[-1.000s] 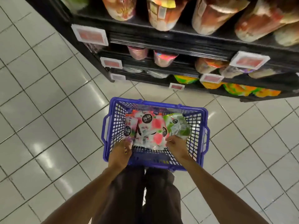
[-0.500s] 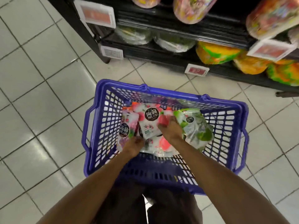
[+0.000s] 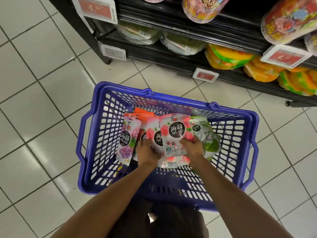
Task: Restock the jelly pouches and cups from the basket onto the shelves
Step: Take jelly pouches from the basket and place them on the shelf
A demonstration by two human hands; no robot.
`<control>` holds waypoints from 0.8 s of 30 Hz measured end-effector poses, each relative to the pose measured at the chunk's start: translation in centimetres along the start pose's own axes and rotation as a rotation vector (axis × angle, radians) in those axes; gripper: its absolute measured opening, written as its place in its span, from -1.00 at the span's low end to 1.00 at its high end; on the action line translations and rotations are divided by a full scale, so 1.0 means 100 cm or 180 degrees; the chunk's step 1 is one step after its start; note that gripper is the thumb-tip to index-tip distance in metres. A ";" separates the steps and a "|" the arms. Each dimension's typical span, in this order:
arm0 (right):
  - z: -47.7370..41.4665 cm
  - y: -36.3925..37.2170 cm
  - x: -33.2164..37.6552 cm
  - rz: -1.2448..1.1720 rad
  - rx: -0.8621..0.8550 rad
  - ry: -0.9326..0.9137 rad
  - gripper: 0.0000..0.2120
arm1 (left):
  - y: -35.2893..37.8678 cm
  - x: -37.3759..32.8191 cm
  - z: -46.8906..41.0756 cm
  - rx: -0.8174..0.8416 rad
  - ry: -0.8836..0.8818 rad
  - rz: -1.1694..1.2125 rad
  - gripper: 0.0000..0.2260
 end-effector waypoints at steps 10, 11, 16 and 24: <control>-0.008 -0.015 -0.025 -0.0604 0.0691 0.0084 -0.66 | 0.009 -0.005 -0.022 -0.0016 -0.0301 -0.0719 -0.04; -0.009 -0.015 -0.025 -0.0591 0.0688 0.0095 -0.66 | 0.009 -0.006 -0.023 -0.0037 -0.0337 -0.0569 -0.07; -0.005 -0.017 -0.026 -0.0175 0.0732 0.0168 -0.65 | 0.006 -0.004 -0.027 0.0102 -0.0787 0.0322 -0.43; -0.004 -0.029 -0.037 -0.0064 0.0652 0.0178 -0.78 | 0.008 0.002 -0.013 -0.0017 -0.0645 0.0647 -0.54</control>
Point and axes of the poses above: each hand's wrist, its own z-axis away from the middle knuckle, its own y-axis out of the palm, x = y × z, the point moved 3 cm from there along -z, towards the middle knuckle, and after that the axes turned 14 degrees about y, right-handed, at the moved point
